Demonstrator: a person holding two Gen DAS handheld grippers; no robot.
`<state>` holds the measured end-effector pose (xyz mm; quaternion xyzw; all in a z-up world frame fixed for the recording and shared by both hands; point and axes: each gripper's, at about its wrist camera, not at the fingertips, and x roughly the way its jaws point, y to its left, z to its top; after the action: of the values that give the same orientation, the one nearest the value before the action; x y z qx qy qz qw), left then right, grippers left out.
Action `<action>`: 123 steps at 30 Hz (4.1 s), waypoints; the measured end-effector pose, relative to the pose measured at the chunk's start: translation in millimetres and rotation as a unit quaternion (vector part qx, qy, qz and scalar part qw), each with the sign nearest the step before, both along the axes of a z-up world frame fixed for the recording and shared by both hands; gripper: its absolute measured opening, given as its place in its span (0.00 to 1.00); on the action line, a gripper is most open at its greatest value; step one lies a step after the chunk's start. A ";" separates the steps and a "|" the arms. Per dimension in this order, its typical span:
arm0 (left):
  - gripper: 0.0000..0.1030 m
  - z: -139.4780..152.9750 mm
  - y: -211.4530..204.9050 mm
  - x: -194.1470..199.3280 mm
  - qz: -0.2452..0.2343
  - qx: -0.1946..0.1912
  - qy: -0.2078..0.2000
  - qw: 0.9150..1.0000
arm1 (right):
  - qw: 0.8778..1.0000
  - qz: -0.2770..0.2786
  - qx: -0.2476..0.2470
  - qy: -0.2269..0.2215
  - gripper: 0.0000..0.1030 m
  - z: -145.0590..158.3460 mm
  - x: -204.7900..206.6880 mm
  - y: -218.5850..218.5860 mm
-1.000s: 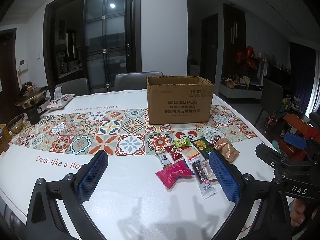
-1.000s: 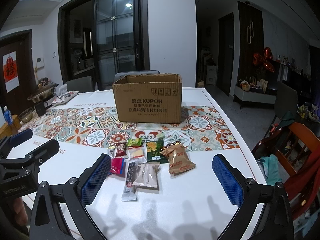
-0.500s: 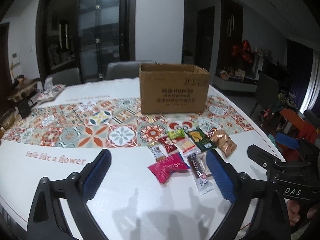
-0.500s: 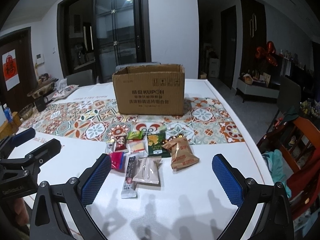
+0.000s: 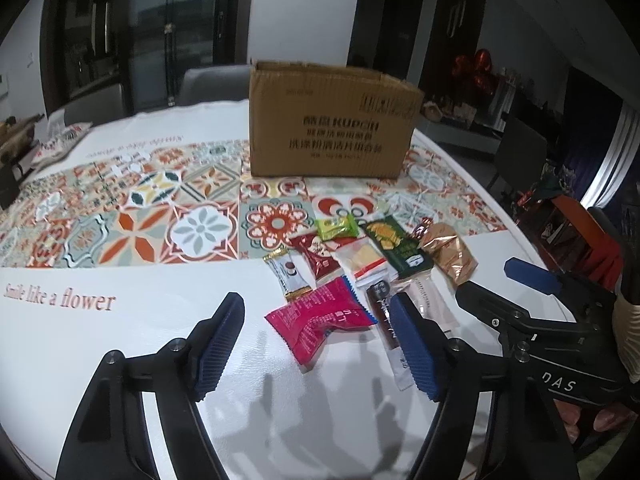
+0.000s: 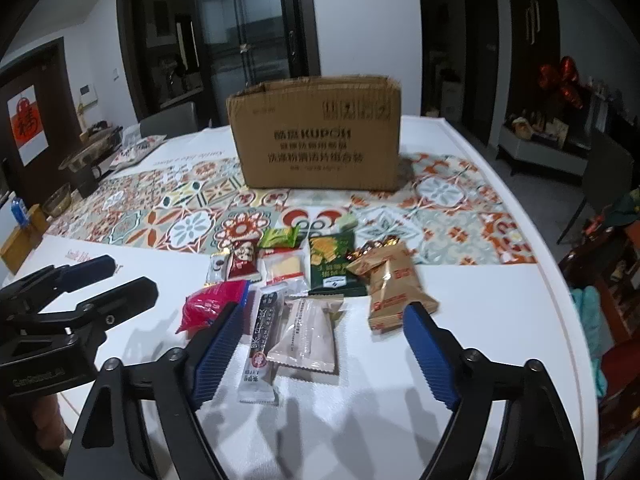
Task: Organize snacks
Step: 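Grasp the pink bag with the left gripper while the right grasps the white pastry, then carry both snacks over the box and open both grippers to drop them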
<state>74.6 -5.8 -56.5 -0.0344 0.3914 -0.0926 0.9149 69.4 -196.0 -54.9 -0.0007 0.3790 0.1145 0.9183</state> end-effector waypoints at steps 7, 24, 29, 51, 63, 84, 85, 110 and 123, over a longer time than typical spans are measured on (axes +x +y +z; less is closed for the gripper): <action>0.64 -26.2 0.9 27.4 -0.003 -0.027 0.054 0.998 | 0.999 0.010 0.010 0.043 0.67 -19.0 21.6 4.8; 0.59 -58.0 0.0 54.7 0.014 -0.062 0.118 0.991 | 0.994 0.024 0.029 0.105 0.48 -51.2 46.8 12.8; 0.62 -59.8 -1.6 55.1 0.019 -0.064 0.119 0.991 | 0.992 0.026 0.036 0.114 0.42 -54.7 49.9 12.6; 0.39 -54.9 -0.7 46.6 0.012 -0.081 0.105 0.991 | 0.995 0.052 0.022 0.078 0.34 -39.2 39.0 23.4; 0.39 -2.2 -8.0 40.3 -0.013 -0.038 0.033 0.999 | 0.997 0.059 0.035 0.046 0.34 -2.5 41.3 15.0; 0.39 108.9 -10.4 106.7 -0.022 0.007 -0.121 0.992 | 0.994 0.050 0.047 -0.085 0.34 100.1 106.1 6.9; 0.39 113.0 -10.6 112.3 -0.023 0.010 -0.124 0.992 | 0.994 0.051 0.046 -0.089 0.34 104.4 112.1 7.5; 0.39 120.3 -13.5 241.4 -0.033 0.025 -0.101 0.994 | 0.996 0.058 0.030 -0.066 0.35 121.4 247.4 11.3; 0.57 107.1 -15.6 256.3 -0.009 0.055 -0.074 0.996 | 0.997 0.047 0.019 -0.055 0.58 104.1 265.0 7.6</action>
<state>330.8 -21.4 50.6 0.0266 0.3275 -0.0811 0.9410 334.4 -188.4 49.2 -0.0069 0.3252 0.1646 0.9312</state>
